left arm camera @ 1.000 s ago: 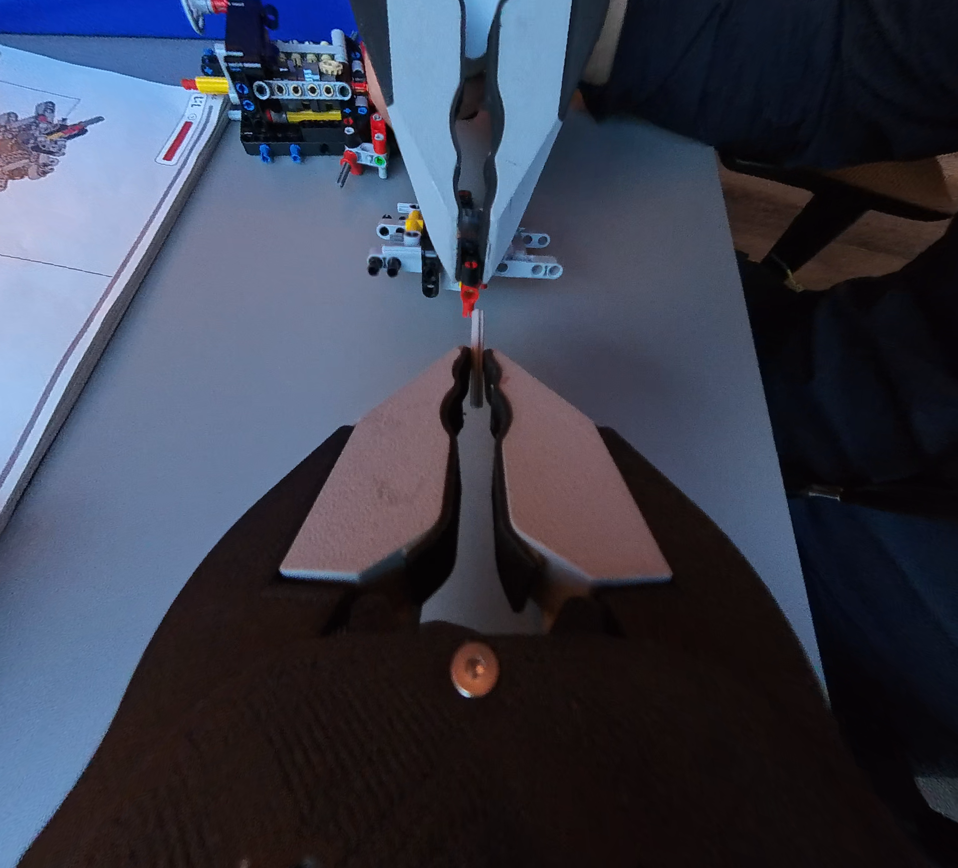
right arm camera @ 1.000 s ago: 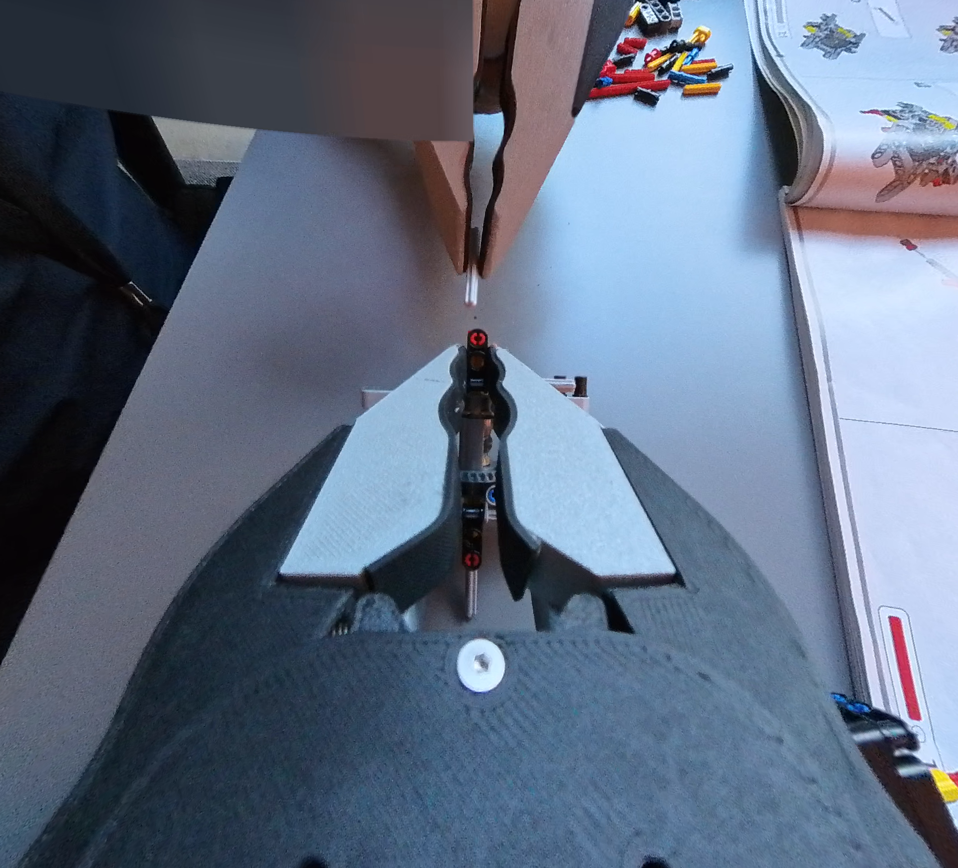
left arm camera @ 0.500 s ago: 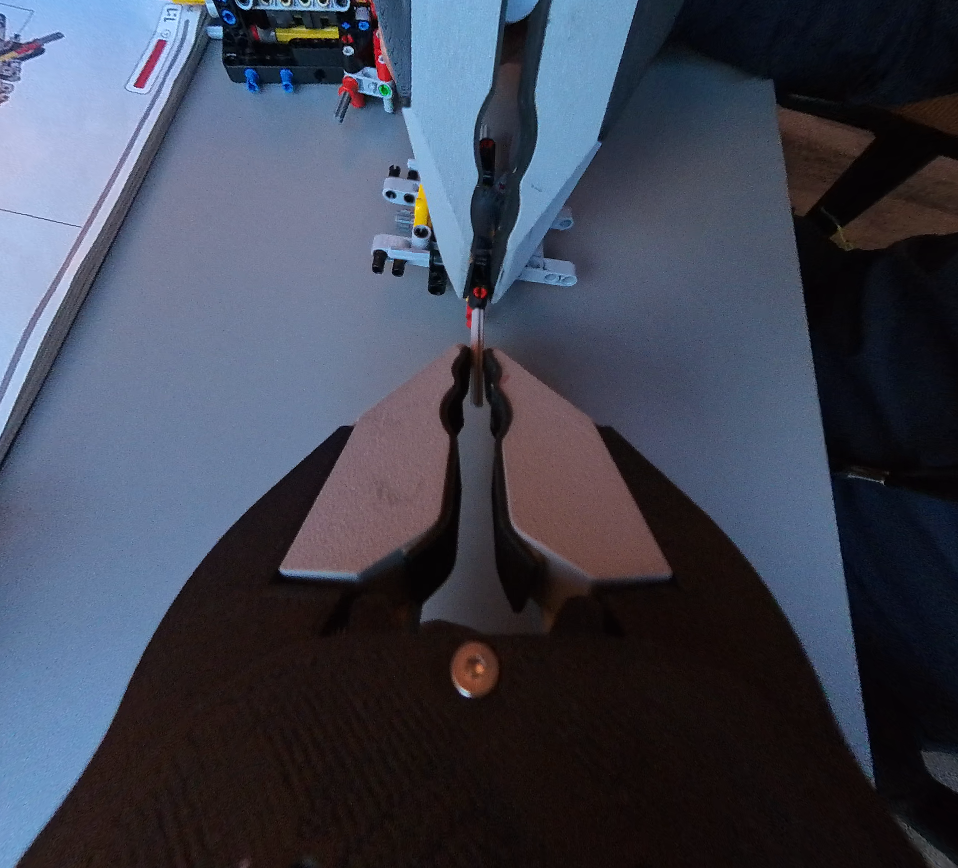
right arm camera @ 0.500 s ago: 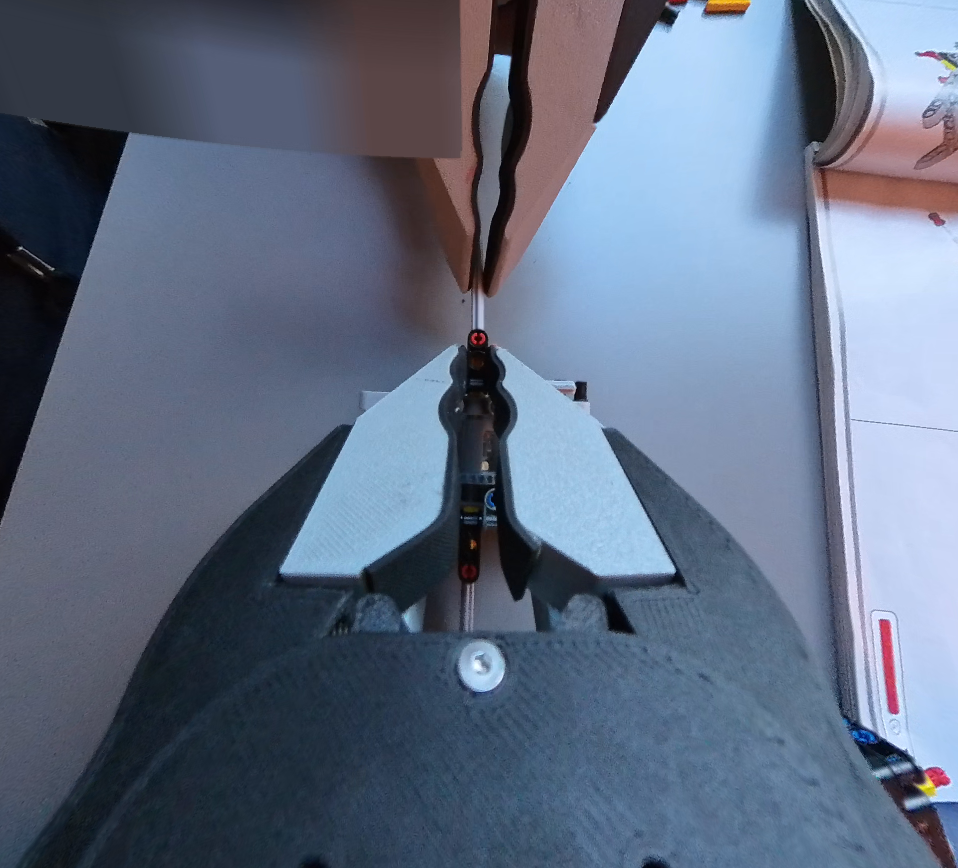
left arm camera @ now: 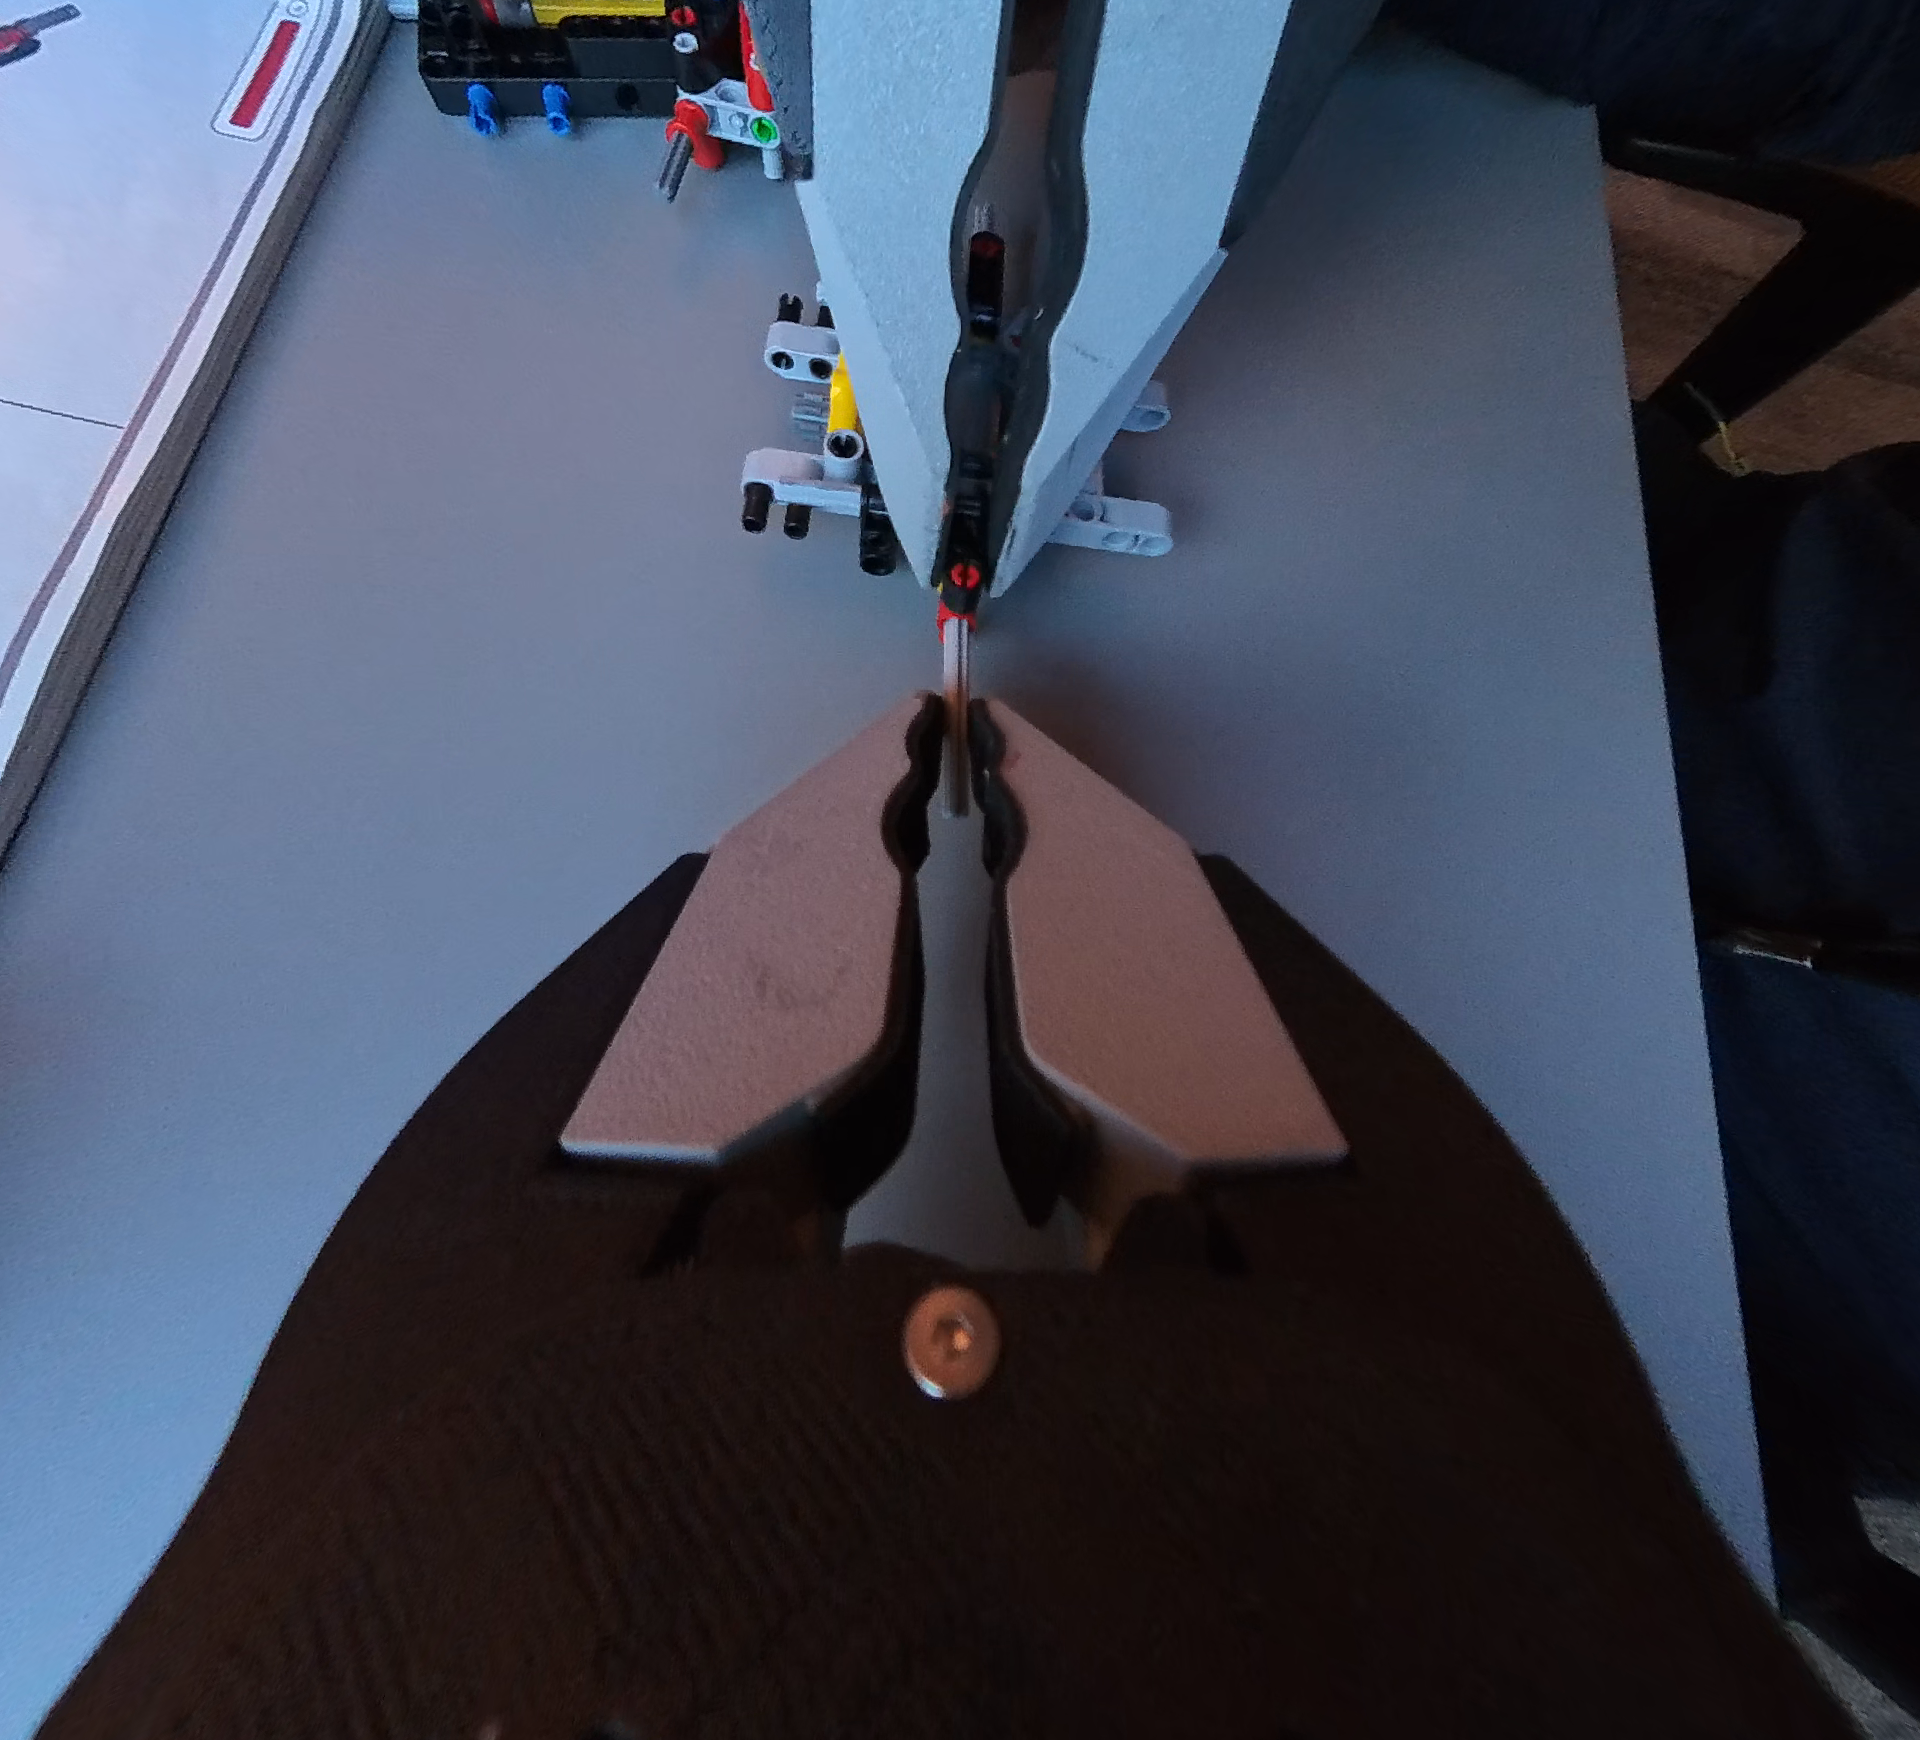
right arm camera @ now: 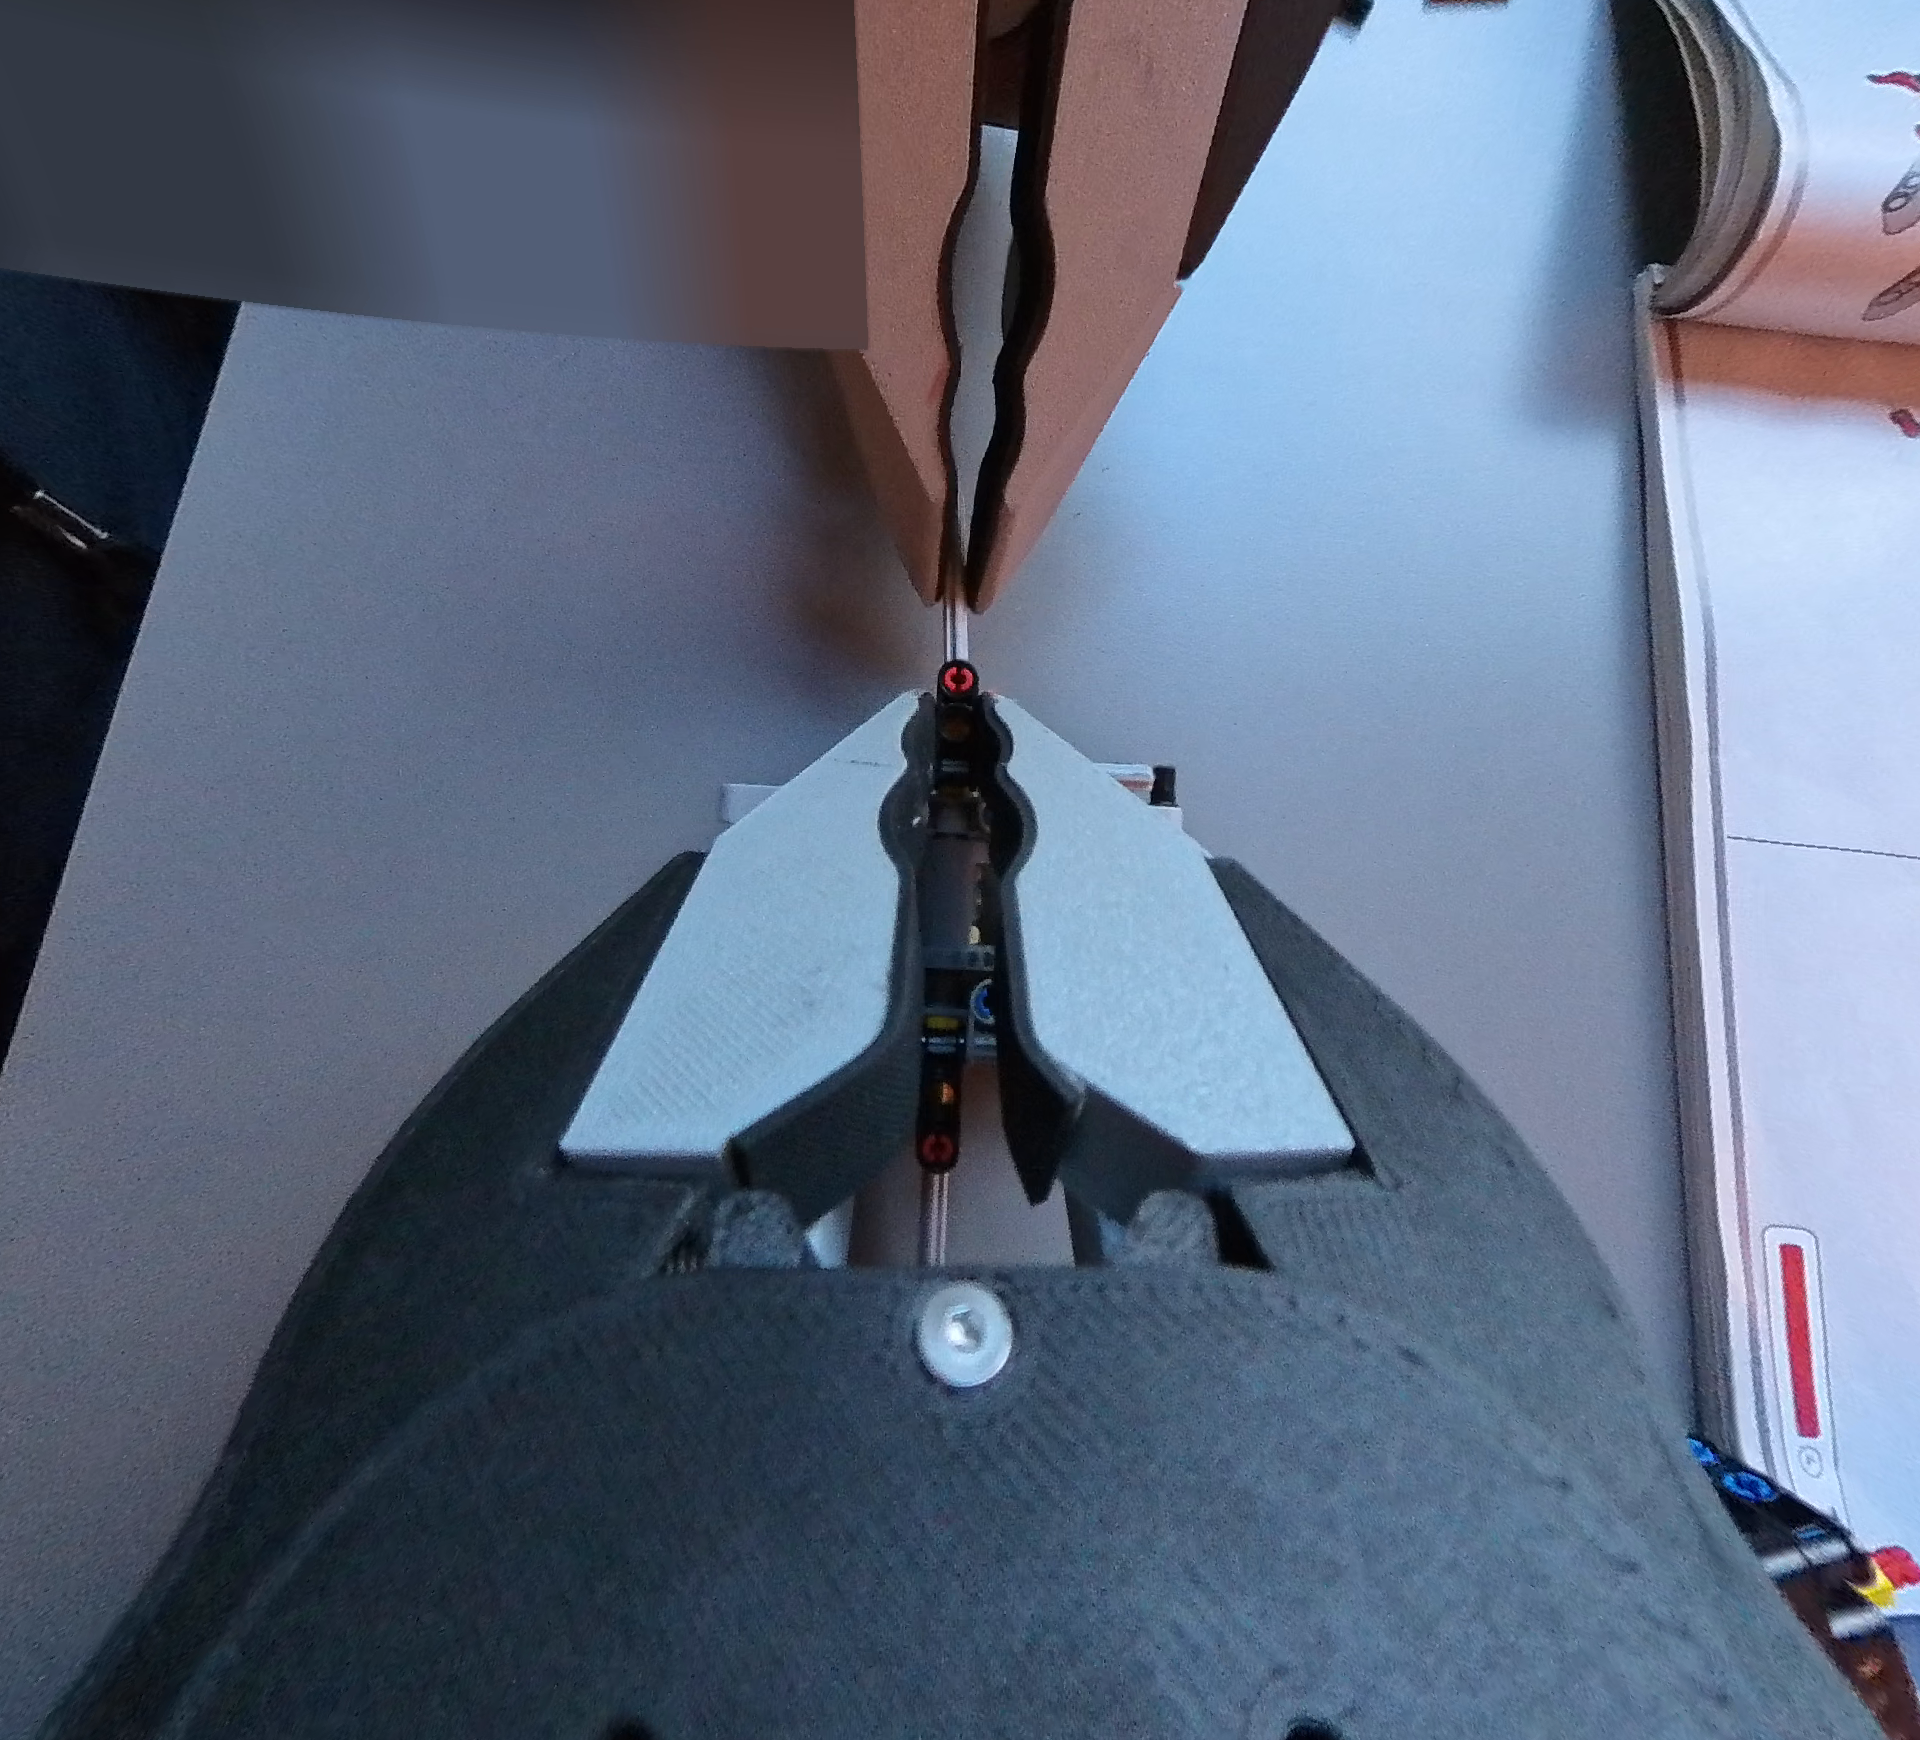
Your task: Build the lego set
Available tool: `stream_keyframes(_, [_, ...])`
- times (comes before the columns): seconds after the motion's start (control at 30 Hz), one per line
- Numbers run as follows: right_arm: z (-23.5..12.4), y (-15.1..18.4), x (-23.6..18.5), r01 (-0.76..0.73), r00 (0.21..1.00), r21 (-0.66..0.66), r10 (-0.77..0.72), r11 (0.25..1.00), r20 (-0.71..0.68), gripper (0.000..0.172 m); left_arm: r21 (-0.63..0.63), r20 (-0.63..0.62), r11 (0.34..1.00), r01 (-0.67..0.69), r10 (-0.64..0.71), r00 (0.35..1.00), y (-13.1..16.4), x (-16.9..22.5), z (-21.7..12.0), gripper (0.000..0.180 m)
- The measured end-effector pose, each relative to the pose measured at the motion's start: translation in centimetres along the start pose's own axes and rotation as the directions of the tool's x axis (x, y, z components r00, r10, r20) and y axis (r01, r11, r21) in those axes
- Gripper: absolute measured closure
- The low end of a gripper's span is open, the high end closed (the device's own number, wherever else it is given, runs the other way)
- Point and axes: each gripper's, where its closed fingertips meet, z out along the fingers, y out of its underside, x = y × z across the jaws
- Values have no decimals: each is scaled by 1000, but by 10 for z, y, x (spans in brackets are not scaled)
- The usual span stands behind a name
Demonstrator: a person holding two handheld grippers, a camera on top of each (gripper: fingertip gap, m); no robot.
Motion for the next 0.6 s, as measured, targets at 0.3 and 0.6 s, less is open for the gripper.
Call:
stream_keyframes(0.3, [4,-2,-3,-4,1000,-19,4,1000,13,167,9,-19,999,34,-34,999,-1,2,5,179])
stream_keyframes(0.6, [-27,-9,5,-41,999,74,43,996,-17,141,2,-2,999,37,-37,999,1,-1,5,179])
